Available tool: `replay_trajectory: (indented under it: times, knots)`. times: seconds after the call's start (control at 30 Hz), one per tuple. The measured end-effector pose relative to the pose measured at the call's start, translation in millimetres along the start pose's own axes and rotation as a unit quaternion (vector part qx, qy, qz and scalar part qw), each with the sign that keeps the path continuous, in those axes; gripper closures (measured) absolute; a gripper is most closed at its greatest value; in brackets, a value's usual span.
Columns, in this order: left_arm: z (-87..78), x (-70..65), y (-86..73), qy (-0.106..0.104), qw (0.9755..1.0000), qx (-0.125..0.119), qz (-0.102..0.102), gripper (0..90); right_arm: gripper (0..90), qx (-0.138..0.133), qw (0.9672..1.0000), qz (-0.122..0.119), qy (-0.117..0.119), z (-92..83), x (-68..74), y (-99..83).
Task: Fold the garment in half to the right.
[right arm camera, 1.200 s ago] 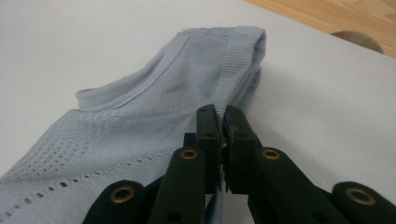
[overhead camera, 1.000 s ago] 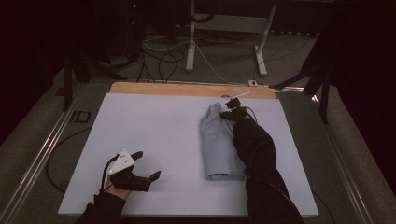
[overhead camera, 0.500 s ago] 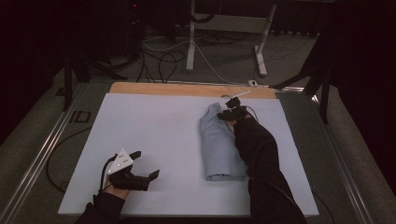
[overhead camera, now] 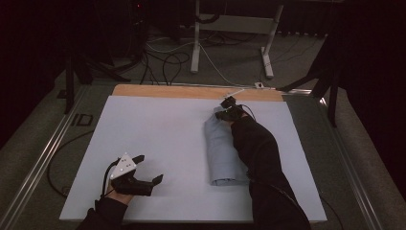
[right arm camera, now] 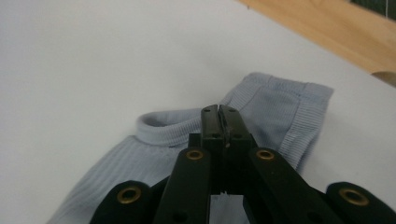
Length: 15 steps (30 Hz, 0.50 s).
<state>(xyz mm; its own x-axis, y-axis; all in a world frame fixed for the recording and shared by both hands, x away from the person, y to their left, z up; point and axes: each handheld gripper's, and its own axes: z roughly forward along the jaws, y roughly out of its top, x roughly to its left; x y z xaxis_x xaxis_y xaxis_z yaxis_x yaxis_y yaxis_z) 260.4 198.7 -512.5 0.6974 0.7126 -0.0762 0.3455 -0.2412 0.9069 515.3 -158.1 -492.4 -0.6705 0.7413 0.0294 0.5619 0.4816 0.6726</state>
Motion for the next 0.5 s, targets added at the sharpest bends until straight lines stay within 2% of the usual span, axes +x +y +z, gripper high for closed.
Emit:
replay_trajectory:
  times: [0.07, 0.17, 0.27, 0.4, 0.5]
  knots:
    - [0.1, 0.8, -0.2, 0.000, 1.0000, -0.001, -0.002, 0.3, 90.0, 0.012, 0.9999, 0.008, -0.006, 8.5, -2.9, -1.0]
    - [-0.8, 1.8, -0.4, 0.000, 1.0000, -0.004, -0.002, 0.3, 90.0, 0.034, 0.9993, 0.005, -0.018, 20.4, -4.8, -3.5]
    - [-1.5, 2.6, -0.8, -0.001, 1.0000, -0.008, -0.004, 0.3, 90.0, 0.035, 0.9993, 0.006, -0.016, 27.2, -3.3, -6.1]
    - [-2.7, 2.4, -0.3, 0.001, 0.9999, -0.010, -0.003, 0.3, 90.0, 0.041, 0.9989, 0.003, -0.021, 26.1, -1.7, -4.7]
    - [-2.6, 2.5, -0.1, 0.004, 0.9999, -0.009, -0.002, 0.3, 90.0, 0.033, 0.9993, -0.002, -0.016, 19.6, 0.2, -3.0]
